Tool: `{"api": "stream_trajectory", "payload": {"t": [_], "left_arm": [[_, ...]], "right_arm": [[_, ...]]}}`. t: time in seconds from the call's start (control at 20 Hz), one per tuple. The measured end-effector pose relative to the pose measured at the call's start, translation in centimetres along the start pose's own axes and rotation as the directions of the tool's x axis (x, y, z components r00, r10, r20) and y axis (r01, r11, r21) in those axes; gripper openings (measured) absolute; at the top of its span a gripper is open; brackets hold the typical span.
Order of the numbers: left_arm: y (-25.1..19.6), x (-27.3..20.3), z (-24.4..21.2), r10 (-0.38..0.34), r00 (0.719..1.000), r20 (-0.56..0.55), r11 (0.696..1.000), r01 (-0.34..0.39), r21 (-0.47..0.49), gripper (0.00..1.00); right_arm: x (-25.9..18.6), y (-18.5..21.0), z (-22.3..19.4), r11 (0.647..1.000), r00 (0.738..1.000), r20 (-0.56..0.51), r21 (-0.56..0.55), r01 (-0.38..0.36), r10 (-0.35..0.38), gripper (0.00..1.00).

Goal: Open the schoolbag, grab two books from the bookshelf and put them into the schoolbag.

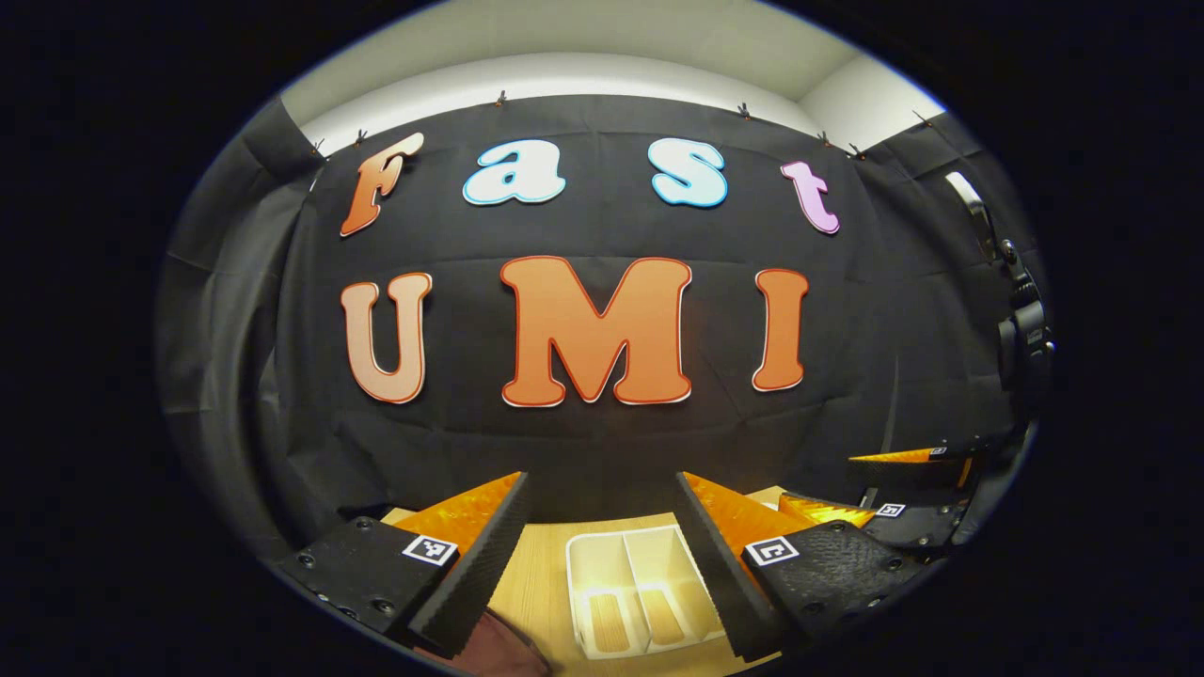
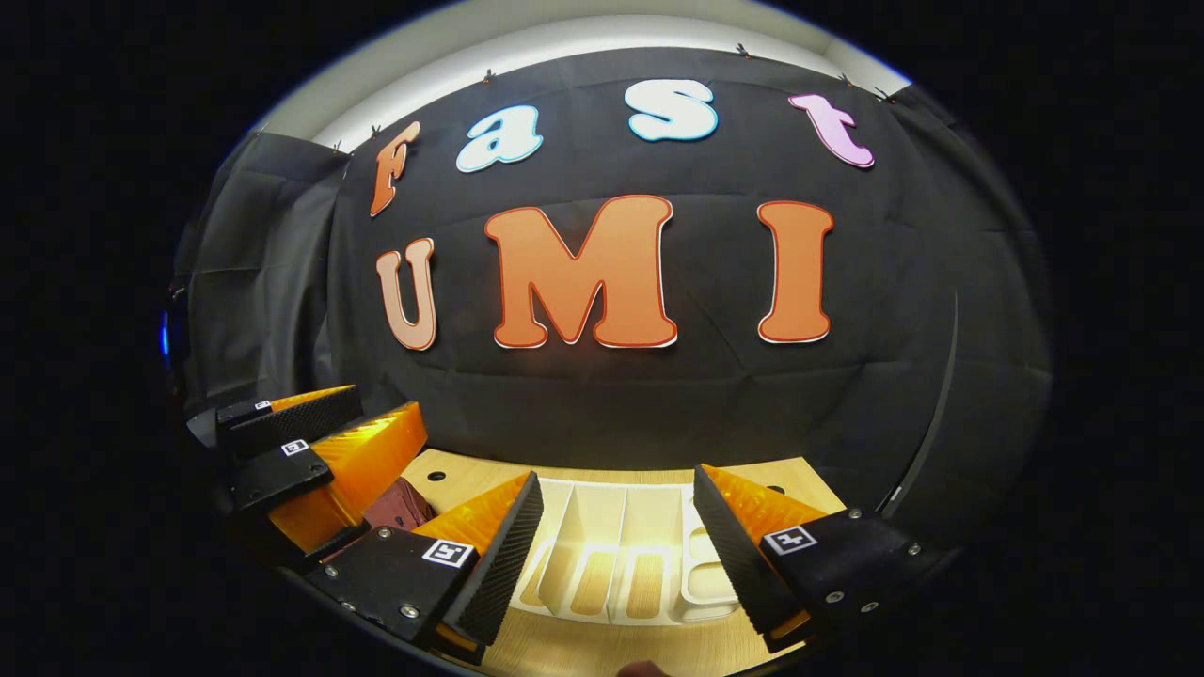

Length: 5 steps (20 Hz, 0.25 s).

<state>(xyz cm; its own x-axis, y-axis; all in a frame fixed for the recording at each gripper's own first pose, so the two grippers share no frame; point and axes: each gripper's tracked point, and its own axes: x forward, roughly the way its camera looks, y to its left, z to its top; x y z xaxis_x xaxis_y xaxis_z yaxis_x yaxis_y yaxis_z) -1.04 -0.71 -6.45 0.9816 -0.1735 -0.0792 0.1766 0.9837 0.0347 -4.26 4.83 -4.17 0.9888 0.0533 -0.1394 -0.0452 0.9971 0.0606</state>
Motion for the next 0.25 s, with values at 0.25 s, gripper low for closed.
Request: {"api": "stream_trajectory", "payload": {"t": [0.25], "left_arm": [[0.6,-0.5,-0.38,0.024,1.0,0.001,1.0,-0.024,0.015,0.95]], "right_arm": [[-0.52,0.68,0.59,1.0,0.999,0.05,-0.006,-0.01,0.01,0.96]]}}
